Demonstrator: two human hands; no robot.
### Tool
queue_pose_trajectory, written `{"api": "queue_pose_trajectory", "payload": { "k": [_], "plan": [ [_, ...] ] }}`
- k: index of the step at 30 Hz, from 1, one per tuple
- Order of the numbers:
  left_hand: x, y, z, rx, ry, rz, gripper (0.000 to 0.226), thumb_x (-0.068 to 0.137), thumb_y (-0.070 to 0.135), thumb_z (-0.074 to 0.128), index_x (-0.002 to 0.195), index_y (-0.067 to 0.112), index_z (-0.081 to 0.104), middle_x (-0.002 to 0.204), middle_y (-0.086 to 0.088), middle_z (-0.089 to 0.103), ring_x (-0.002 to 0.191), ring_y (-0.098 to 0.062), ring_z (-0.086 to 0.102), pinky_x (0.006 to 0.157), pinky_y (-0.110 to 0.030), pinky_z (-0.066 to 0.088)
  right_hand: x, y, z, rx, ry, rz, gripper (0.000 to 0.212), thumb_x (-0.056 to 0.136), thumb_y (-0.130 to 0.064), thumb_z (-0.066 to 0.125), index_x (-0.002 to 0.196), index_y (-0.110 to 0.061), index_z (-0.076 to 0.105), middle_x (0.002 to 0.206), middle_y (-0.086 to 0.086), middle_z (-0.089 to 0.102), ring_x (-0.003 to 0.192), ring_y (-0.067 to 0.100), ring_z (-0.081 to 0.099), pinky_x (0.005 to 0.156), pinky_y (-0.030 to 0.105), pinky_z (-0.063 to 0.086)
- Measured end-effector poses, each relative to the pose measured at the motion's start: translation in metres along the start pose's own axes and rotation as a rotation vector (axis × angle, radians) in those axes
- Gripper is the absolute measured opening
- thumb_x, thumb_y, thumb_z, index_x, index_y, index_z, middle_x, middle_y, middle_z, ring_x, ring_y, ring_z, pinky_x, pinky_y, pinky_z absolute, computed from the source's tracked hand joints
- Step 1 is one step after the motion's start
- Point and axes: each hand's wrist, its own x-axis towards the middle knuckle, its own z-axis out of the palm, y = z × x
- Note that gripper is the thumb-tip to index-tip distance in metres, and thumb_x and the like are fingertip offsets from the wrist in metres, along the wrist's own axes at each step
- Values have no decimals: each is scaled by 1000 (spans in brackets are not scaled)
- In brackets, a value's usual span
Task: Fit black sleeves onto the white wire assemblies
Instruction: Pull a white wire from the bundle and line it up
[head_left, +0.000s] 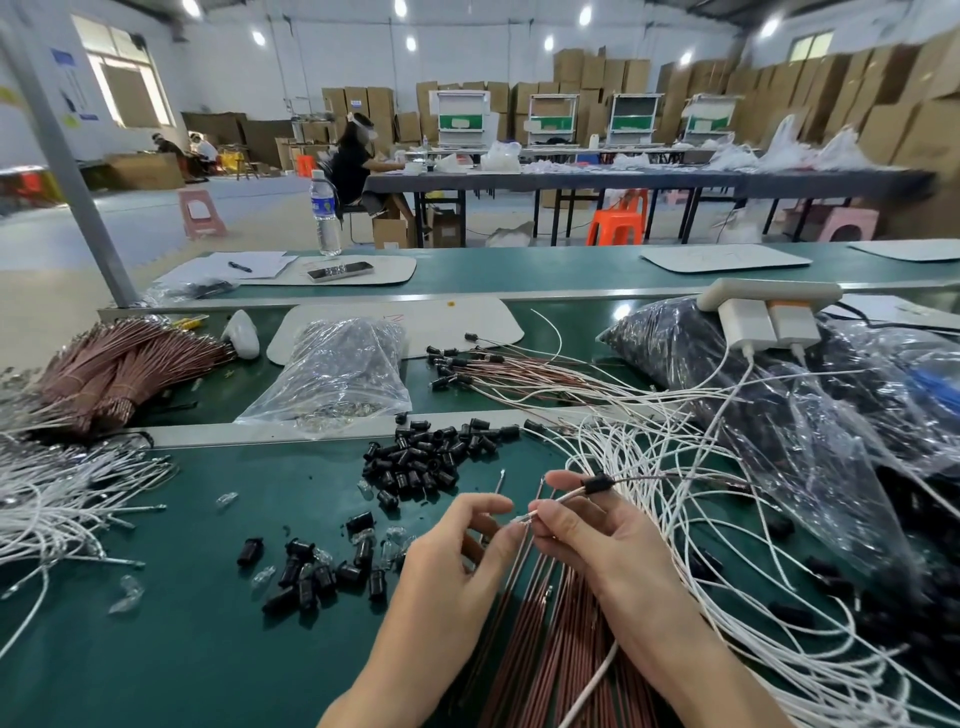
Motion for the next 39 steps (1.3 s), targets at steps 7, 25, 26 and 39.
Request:
{"api": "queue_pose_trajectory", "payload": {
  "k": [7, 25, 26, 39],
  "plan": [
    [0, 10, 0, -50, -15, -33, 6, 98, 40, 58, 95, 43, 63, 80, 5, 68, 68, -25, 63, 63, -47, 53, 1, -1, 1, -30, -6, -15, 37, 68, -25, 82, 105, -23, 77, 94, 18, 76, 87, 24, 76, 74, 24, 60],
    [3, 14, -7, -243, -114, -231, 16, 102, 27, 56, 93, 16, 63, 83, 1, 72, 62, -10, 60, 57, -18, 46, 0, -2, 2, -58, -49, 13, 59, 75, -16, 75, 130, -21, 57, 104, 14, 77, 99, 24, 75, 77, 23, 59],
    [4, 14, -7, -231, -92, -222, 16, 102, 28, 56, 92, 16, 63, 82, 1, 72, 62, -10, 61, 57, -18, 46, 1, -3, 2, -38, -47, 13, 59, 76, -18, 74, 132, -21, 55, 106, 14, 77, 98, 25, 75, 76, 23, 59],
    [2, 15, -3, -246, -75, -183, 14, 100, 28, 58, 91, 19, 64, 79, 2, 71, 60, -7, 61, 56, -18, 47, -1, -5, 3, 185, -79, 134, 31, 89, -25, 59, 108, -9, 78, 107, 22, 74, 82, 23, 74, 67, 26, 61]
  ]
}}
